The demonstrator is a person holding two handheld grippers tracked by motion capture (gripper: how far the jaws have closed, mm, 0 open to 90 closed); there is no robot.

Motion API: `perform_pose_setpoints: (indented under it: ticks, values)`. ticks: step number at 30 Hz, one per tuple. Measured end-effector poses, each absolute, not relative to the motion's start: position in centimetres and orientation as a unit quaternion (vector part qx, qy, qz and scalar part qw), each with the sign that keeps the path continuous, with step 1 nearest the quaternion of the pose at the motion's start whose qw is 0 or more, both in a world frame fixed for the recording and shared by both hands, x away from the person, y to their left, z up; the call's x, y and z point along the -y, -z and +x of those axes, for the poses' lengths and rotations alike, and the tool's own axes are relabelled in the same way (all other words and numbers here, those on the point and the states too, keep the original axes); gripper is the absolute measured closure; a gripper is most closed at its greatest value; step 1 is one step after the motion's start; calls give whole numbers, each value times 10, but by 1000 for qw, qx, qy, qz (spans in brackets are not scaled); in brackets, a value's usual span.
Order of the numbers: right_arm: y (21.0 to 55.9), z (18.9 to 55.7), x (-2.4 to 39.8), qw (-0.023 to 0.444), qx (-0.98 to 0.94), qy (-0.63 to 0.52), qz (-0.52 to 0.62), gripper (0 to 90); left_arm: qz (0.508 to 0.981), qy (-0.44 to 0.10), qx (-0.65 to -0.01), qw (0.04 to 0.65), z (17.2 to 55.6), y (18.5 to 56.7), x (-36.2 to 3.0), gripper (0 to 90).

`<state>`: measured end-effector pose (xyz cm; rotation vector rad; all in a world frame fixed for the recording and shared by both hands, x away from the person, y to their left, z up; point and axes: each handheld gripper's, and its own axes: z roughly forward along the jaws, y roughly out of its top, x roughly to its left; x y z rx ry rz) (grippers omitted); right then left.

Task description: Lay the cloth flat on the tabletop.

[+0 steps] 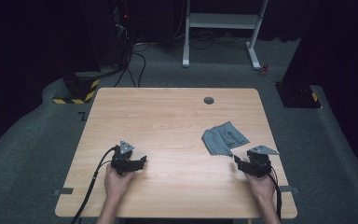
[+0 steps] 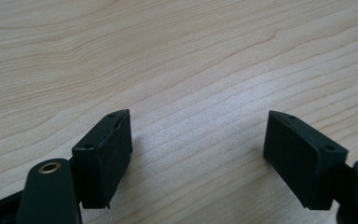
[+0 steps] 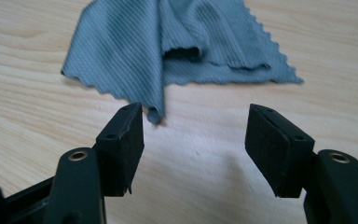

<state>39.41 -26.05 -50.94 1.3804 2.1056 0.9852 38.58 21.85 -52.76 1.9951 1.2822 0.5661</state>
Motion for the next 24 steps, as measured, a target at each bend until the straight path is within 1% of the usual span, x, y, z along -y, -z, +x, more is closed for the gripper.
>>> perform_pose_setpoints:
  ticks: [5, 9, 15, 18, 24]
  values:
    - [502, 406, 250, 217, -765, -360, 489, 362, 768, -217, -495, 344, 386, 528, -219, 247]
    - [501, 422, 239, 202, -774, -354, 485, 361, 765, -218, -496, 348, 386, 528, -219, 258]
    - [499, 436, 229, 201, -780, -348, 480, 340, 765, -218, -496, 347, 386, 528, -219, 259]
    - [499, 446, 221, 206, -783, -339, 478, 307, 765, -219, -496, 347, 386, 528, -219, 259]
    - [501, 457, 214, 204, -781, -337, 484, 307, 765, -219, -496, 347, 386, 528, -219, 260]
